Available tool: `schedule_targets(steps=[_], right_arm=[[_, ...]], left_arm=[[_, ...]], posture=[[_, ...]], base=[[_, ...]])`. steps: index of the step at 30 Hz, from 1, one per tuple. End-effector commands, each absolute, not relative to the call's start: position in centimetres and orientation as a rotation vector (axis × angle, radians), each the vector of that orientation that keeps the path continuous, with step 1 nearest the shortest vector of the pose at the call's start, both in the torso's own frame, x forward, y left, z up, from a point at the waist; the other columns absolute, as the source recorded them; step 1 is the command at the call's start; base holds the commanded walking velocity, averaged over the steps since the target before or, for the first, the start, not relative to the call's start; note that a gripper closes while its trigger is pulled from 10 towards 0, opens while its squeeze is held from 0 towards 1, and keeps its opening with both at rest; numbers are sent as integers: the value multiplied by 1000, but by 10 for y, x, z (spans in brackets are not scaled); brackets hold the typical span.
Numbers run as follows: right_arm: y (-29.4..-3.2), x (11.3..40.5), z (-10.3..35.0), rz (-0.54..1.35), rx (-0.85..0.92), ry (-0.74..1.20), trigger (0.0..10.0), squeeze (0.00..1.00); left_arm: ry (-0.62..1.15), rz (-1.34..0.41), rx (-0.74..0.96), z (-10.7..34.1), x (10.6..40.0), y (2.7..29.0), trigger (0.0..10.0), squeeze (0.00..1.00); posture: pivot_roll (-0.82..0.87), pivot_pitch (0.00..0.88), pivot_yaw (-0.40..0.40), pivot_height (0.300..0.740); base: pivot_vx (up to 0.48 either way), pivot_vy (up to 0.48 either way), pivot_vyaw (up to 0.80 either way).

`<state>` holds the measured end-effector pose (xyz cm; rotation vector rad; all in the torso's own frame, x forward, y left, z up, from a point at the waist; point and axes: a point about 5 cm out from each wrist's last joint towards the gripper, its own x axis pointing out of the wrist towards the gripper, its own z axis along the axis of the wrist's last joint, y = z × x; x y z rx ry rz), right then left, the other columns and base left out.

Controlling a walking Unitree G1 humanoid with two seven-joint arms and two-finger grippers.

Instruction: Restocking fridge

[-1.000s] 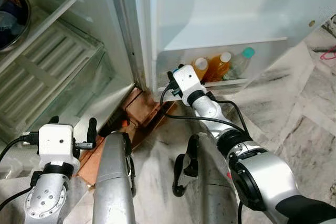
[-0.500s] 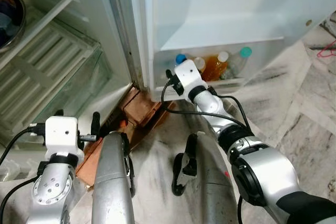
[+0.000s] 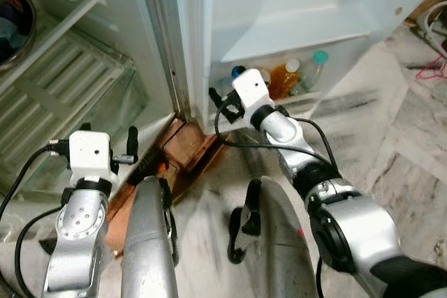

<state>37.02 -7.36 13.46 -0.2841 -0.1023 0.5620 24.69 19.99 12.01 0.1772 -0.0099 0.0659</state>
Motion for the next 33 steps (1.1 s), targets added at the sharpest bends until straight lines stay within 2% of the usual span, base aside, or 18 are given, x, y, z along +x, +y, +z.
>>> schedule_targets(steps=[1, 3, 4, 5, 6, 7, 14, 18, 21, 28, 33], right_arm=[[-84, 362, 117, 541, -212, -40, 10000, 1000], [-89, 361, 113, 519, -189, -27, 10000, 1000], [-93, 358, 110, 498, -165, -20, 10000, 878], [-97, 355, 106, 478, -142, -17, 10000, 67], [-102, 352, 103, 451, -117, -17, 10000, 0], [-111, 344, 96, 388, -51, -9, 10000, 0], [-128, 317, 93, 248, 31, -82, 10000, 0], [-122, 308, 99, 269, 36, -151, 10000, 0], [-121, 306, 101, 272, 29, -157, 10000, 0], [-138, 315, 117, 157, 40, -172, 10000, 0], [-143, 311, 113, 123, 49, -157, 10000, 0]], left_arm=[[9, 70, 179, 113, 249, 203, 10000, 0], [6, 65, 176, 112, 253, 203, 10000, 0], [1, 61, 174, 112, 256, 202, 10000, 0], [-5, 57, 172, 112, 258, 201, 10000, 0], [-12, 52, 165, 113, 260, 200, 10000, 0], [-22, 47, 162, 113, 264, 200, 10000, 0], [-38, 56, 155, 107, 267, 203, 10000, 0], [-30, 66, 152, 103, 265, 205, 10000, 0], [-27, 71, 143, 101, 266, 205, 10000, 0], [-54, 39, 102, 104, 281, 195, 10000, 0], [-54, 30, 109, 102, 278, 194, 10000, 0]], posture=[[119, 127, -68, 591], [113, 112, -65, 591], [110, 99, -63, 591], [106, 89, -60, 591], [105, 84, -59, 591], [93, 56, -53, 591], [63, 0, -52, 591], [56, 0, -33, 596], [45, 0, -20, 611], [11, 0, -15, 651], [11, 0, -6, 671]], base=[[0, 0, 0], [0, 0, 0], [0, 0, 0], [0, 0, 0], [0, 0, 0], [0, 0, 0], [0, 0, 0], [0, 0, 0], [0, 0, 0], [0, 0, 0], [0, 0, 0]])
